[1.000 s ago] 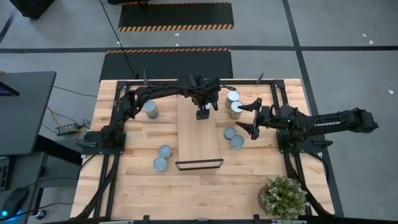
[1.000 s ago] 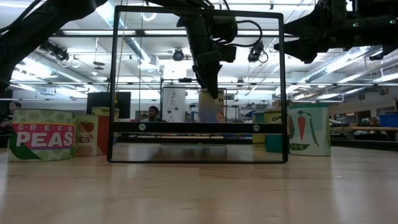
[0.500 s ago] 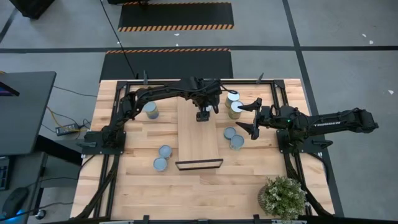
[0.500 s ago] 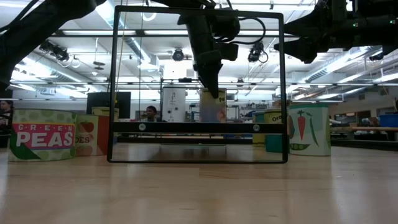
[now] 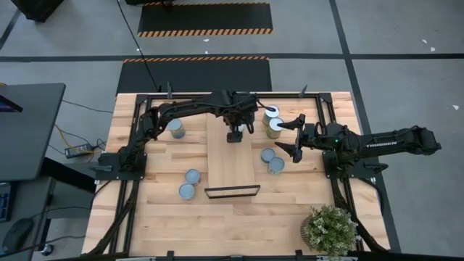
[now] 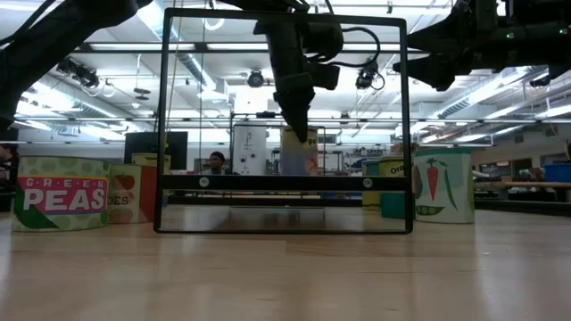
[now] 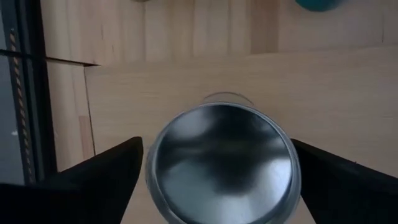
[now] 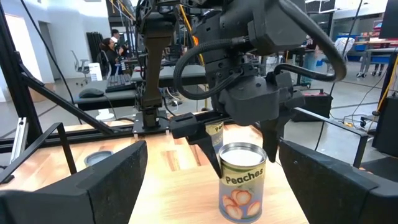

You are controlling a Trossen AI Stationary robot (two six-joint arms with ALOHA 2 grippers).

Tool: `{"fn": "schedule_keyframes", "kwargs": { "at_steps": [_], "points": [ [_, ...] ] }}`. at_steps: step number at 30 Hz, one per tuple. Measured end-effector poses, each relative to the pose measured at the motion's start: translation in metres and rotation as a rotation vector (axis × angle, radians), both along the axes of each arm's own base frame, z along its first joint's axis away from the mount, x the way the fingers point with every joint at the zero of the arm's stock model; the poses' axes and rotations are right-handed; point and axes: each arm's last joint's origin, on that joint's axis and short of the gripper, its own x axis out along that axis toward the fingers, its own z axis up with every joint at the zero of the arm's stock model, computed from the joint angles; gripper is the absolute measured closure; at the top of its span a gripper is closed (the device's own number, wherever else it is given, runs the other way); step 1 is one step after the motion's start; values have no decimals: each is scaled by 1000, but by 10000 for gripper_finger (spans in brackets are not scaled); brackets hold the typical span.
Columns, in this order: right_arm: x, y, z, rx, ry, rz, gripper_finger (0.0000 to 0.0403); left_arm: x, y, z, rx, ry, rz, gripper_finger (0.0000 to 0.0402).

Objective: Pick and place cans onto a shelf
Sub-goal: Put the canned peaches on the shelf

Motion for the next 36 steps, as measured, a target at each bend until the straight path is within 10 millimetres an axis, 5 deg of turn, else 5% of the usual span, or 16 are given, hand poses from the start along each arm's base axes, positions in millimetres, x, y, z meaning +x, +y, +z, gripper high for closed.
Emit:
{"fn": "schedule_keyframes", "kwargs": {
  "at_steps": [9, 22, 32, 36],
  "points": [
    [0, 0, 0, 0, 1, 0, 31, 1, -4, 3, 15, 3, -6, 2],
    [0, 0, -1, 1, 9, 1, 31, 6, -4, 46, 48, -148, -29, 1],
    [0, 0, -1, 1, 8, 0, 31, 6, -35, 44, 3, -77, -119, 1],
    [0, 0, -1, 1, 8, 0, 31, 8, -51, 44, 158, -24, -148, 1]
  ]
}}
